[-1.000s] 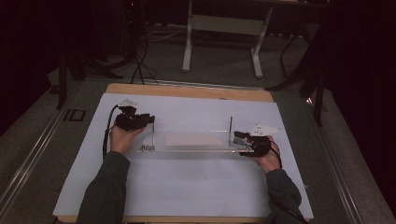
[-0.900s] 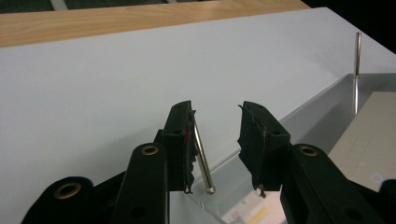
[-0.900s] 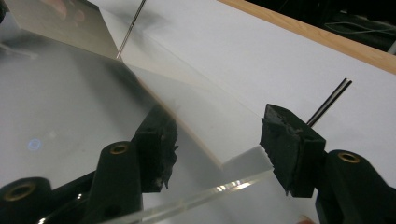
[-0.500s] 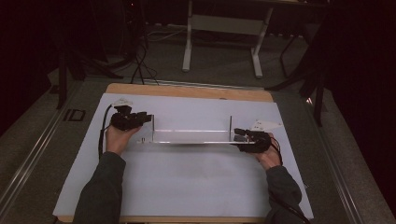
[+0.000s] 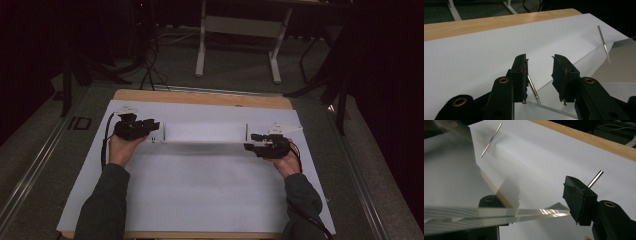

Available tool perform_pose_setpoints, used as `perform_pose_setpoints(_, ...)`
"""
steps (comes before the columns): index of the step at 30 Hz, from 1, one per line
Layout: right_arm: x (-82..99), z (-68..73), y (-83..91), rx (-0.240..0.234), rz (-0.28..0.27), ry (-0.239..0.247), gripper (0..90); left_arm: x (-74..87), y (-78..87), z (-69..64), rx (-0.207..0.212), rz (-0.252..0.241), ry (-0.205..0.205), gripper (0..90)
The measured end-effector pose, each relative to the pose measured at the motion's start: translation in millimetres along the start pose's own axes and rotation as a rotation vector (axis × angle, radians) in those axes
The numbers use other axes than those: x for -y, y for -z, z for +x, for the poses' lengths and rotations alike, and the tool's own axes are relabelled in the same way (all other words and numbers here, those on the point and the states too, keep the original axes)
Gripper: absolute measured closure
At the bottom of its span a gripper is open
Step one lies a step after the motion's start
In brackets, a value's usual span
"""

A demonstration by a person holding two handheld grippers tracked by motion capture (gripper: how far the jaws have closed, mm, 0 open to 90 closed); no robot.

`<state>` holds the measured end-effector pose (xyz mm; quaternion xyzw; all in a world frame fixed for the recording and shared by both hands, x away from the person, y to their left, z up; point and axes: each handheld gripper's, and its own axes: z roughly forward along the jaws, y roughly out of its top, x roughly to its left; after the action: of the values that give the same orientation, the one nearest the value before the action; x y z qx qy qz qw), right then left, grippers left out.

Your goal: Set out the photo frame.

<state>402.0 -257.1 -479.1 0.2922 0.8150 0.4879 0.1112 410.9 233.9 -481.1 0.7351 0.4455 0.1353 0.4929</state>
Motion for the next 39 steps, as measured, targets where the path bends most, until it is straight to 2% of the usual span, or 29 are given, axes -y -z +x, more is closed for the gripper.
perform_pose_setpoints(4, -0.6, -0.3, 0.0, -0.002, 0.003, -0.003, 44.5, 0.5, 1.8, -0.8, 0.003, 0.0, -0.011, 63.4)
perform_pose_setpoints(15, -2.8, -4.4, -0.8, -0.014, -0.003, -0.025, 44.4, 3.8, 14.4, 0.5, 0.013, -0.041, -0.027, 62.3)
perform_pose_setpoints(22, -3.8, -5.3, -1.1, -0.017, -0.001, -0.026, 44.3, 6.8, 24.1, -0.2, 0.014, -0.051, -0.052, 61.3)
perform_pose_setpoints(27, -2.6, -6.6, -2.1, -0.01, -0.031, -0.039, 43.7, 7.8, 26.3, 1.0, 0.013, -0.057, -0.051, 61.3)
perform_pose_setpoints(39, -4.4, -8.4, -4.1, 0.012, -0.064, -0.052, 43.8, 9.8, 24.9, -1.0, 0.023, -0.064, -0.061, 61.4)
